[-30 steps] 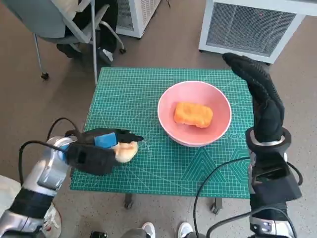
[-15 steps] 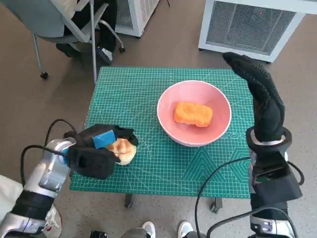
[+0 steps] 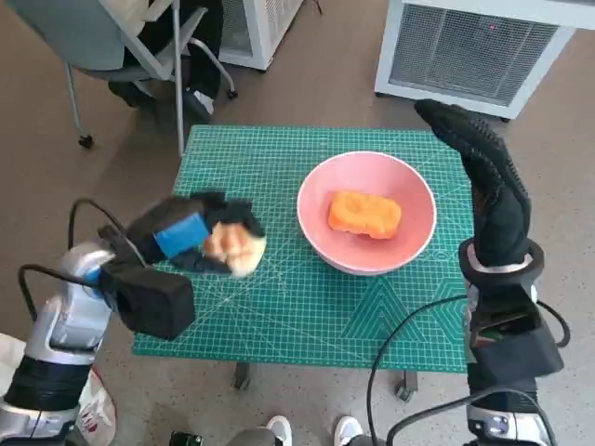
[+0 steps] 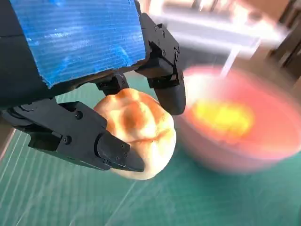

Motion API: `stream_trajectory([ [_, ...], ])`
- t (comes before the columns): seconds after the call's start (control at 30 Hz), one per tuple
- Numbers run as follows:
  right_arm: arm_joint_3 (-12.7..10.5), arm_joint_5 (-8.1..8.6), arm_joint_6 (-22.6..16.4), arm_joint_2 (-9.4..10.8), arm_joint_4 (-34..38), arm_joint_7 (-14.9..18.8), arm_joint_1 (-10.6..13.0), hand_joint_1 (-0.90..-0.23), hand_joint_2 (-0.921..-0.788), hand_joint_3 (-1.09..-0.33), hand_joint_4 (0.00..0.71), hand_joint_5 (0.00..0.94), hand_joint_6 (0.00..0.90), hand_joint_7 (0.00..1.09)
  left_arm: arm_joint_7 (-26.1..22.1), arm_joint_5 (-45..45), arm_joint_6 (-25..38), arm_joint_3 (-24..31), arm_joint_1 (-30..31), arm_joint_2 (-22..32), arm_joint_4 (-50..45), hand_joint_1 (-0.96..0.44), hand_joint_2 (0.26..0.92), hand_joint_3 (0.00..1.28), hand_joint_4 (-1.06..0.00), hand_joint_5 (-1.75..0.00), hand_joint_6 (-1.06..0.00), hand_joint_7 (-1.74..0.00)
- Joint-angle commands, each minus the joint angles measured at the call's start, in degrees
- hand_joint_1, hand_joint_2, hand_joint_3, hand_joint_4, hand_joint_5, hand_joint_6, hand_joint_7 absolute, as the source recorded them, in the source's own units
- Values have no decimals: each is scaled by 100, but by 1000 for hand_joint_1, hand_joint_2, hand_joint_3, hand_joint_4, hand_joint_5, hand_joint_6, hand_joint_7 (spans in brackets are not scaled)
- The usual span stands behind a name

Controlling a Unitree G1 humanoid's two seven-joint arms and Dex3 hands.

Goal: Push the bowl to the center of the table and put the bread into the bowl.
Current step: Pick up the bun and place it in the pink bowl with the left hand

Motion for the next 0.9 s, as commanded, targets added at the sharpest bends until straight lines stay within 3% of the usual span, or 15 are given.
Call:
stream_trajectory([
  [0.03, 27, -68, 8, 38, 91, -37, -7, -570, -921, -752, 274, 4, -1, 665, 193, -56, 165, 10, -380, -291, -408, 4, 914, 39, -687, -1143, -714, -1105],
  [0.4, 33, -43, -50, 62, 150, -33, -47, -571, -921, -751, 275, 4, -1, 666, 849, 389, -305, -592, -1341, -1217, 73, 4, 906, 20, -728, -1099, -753, -1063],
  [0.8, 4, -44, -58, 54, 22, -61, 45, -576, -921, -752, 276, 4, -1, 667, 871, 552, -1063, -1245, -2330, -1918, 2149, 2, 920, 93, -629, -1193, -623, -1210],
  [0.9, -13, -35, -56, 46, -23, -67, 81, -578, -921, -752, 276, 4, -1, 667, 803, 621, -1046, -1368, -2460, -1996, 2522, 2, 921, 158, -569, -1276, -537, -1273],
])
